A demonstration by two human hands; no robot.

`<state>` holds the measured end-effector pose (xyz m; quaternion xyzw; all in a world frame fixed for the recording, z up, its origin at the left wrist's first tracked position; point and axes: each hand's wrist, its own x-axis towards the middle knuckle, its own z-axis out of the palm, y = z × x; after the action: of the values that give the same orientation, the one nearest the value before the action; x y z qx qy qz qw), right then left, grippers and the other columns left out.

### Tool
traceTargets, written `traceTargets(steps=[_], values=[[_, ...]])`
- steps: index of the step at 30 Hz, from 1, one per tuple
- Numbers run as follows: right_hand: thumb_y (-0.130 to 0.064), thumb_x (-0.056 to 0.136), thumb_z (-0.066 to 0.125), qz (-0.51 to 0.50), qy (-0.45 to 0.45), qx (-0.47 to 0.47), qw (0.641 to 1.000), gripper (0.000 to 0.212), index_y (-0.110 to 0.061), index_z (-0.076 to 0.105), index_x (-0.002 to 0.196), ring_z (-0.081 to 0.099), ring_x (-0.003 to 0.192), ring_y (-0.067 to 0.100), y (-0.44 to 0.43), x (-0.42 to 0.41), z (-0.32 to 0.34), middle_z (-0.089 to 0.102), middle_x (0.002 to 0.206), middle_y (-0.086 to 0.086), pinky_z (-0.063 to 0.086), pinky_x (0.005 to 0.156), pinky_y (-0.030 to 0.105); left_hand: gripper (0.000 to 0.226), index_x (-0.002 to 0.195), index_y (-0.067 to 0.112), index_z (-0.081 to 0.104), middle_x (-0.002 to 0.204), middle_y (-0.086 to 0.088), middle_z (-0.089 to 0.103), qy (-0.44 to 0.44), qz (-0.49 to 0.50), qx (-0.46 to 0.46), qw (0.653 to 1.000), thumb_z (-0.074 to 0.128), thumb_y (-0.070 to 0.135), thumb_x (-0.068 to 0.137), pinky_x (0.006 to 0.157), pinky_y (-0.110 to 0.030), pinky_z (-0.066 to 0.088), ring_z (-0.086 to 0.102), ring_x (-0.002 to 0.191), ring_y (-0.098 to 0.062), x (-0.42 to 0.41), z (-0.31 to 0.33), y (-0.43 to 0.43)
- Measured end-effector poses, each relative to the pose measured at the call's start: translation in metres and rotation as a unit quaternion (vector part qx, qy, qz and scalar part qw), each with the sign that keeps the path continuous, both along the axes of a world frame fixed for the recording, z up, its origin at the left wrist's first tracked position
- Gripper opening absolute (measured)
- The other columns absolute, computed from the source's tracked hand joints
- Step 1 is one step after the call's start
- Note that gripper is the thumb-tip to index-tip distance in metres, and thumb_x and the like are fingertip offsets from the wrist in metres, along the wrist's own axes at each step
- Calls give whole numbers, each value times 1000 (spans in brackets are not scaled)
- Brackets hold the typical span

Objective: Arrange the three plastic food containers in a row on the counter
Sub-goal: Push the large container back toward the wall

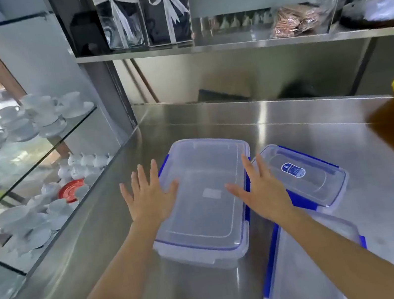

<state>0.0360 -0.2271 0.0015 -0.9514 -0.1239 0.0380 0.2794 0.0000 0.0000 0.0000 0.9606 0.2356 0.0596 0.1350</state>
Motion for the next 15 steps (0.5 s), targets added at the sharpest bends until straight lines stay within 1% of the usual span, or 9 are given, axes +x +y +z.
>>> traceTargets(steps=[1,2,4,5,6,8,10,13,15], values=[[-66,82,43,-10,53,35,998,87,-34,-5,147,19,143,31,2,-1,-1,-4,159,7,29,110,49,76,150,28,3,159,-10,15,49,16,-20,998,28,64,88,116,-55,0,14,146,-29,-3,-1,3],[-64,82,45,-15,97,62,993,87,-33,-3,147,25,141,32,4,0,-5,2,159,7,32,108,50,79,150,26,4,156,-11,26,82,20,-41,996,28,67,86,116,-57,6,24,143,-31,-4,-2,6],[-58,83,50,-18,154,97,983,84,-32,3,147,38,134,30,7,-2,-11,25,154,6,39,105,51,84,149,24,6,147,-12,41,108,33,-119,986,33,69,84,111,-55,23,40,133,-35,-6,-6,14],[-54,84,52,-20,166,116,979,81,-29,7,147,43,130,29,9,-3,-14,35,150,4,42,103,50,85,149,21,7,145,-13,44,99,34,-159,982,38,67,84,108,-52,30,43,130,-36,-6,-6,15],[-50,86,53,-27,172,135,975,78,-26,11,147,46,128,29,12,-5,-14,40,147,3,44,102,49,86,148,19,9,145,-14,44,88,30,-191,977,43,64,84,105,-49,34,45,128,-37,-8,-4,15],[-44,87,56,-46,178,186,965,73,-23,17,146,48,125,28,15,-6,-13,44,143,3,46,99,46,83,146,14,15,142,-14,45,58,32,-256,964,54,54,85,98,-42,40,49,123,-36,-6,1,19],[-39,87,58,-52,175,230,956,68,-23,23,143,51,122,26,17,-7,-13,48,139,3,47,95,43,76,141,11,22,134,-13,50,39,33,-298,953,60,46,84,88,-38,43,54,111,-34,-7,5,22],[-36,86,61,-59,159,268,948,65,-23,27,140,52,119,24,22,-8,-14,51,134,3,48,92,40,61,121,8,32,116,-11,56,10,42,-333,942,64,42,82,78,-38,45,57,95,-31,-6,2,26],[-29,81,69,-76,181,314,929,67,-24,32,136,56,112,23,27,-2,-15,55,128,2,50,90,42,56,109,7,28,107,-11,53,-15,60,-360,931,66,38,82,74,-38,44,56,92,-31,-2,-2,31]])
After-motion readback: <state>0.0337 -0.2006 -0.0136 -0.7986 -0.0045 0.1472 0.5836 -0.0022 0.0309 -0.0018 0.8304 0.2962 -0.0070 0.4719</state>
